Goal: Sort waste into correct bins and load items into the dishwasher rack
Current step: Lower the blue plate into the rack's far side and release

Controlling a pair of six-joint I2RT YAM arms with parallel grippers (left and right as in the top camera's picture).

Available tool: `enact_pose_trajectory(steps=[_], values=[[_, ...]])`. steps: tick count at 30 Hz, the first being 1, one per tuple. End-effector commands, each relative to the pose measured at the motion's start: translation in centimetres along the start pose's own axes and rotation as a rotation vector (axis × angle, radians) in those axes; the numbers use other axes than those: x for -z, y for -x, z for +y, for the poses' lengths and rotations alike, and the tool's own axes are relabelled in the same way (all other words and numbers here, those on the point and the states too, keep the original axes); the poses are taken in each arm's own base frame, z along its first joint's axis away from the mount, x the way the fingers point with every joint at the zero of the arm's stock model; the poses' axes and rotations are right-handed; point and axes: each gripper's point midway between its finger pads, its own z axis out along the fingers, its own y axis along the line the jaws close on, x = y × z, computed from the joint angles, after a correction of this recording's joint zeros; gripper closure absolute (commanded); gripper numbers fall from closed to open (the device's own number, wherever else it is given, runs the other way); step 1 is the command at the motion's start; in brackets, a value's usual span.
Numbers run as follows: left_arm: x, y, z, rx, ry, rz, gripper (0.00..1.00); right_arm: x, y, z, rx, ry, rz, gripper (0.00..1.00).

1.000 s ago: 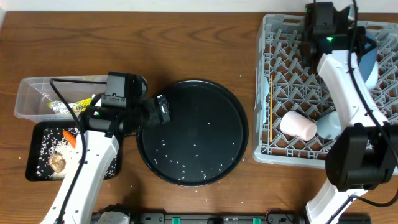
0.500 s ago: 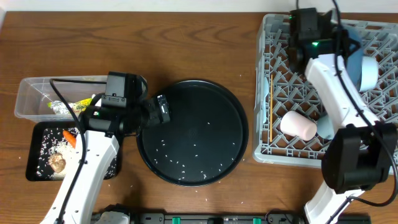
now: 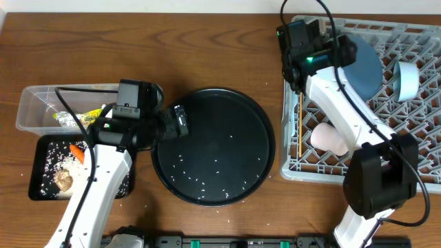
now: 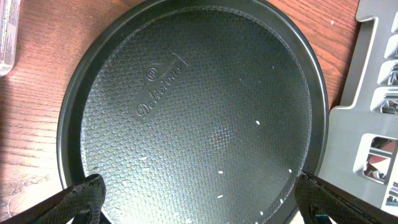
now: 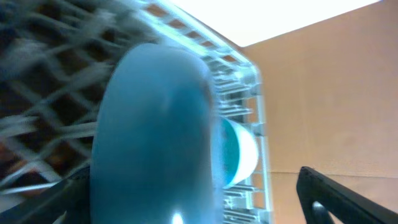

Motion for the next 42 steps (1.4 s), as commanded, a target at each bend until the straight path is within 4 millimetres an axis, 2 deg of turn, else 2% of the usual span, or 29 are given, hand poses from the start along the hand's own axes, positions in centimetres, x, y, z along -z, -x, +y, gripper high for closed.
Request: enact_pose_trajectory(steps=[1,4,6,12,17,21,42], values=[[0.1,0.2,0.1,-0.005,0.008,-0.009,0.02,2.9,1.3,2.1,-0.123,0.228,-0.055,0.01],[0.1,0.2,0.1,-0.005,0.008,-0.009,0.02,5.2,1.4,3.3,-0.193,0.419,-0.064,0.01],[0.1,0.2,0.1,-0.005,0.008,-0.009,0.02,6.9,1.5,3.0,-0.236,0.502,-0.075,0.01],[0.1,0.2,0.1,-0.005,0.008,-0.009,0.02,12.3,1.9,0.0,-0.318,0.677,-0.162,0.01],[0.1,0.2,0.1,-0.005,0.008,-0.009,0.02,14.7,1.9,-3.2,-0.366,0.686,-0.233,0.01],[0.1,0.2,0.1,-0.005,0.008,-0.009,0.02,15.4,1.9,-4.1,-0.381,0.686,-0.255,0.01],[0.1,0.2,0.1,-0.005,0.008,-0.009,0.02,15.3,1.9,-4.1,-0.381,0.686,-0.253,0.01]])
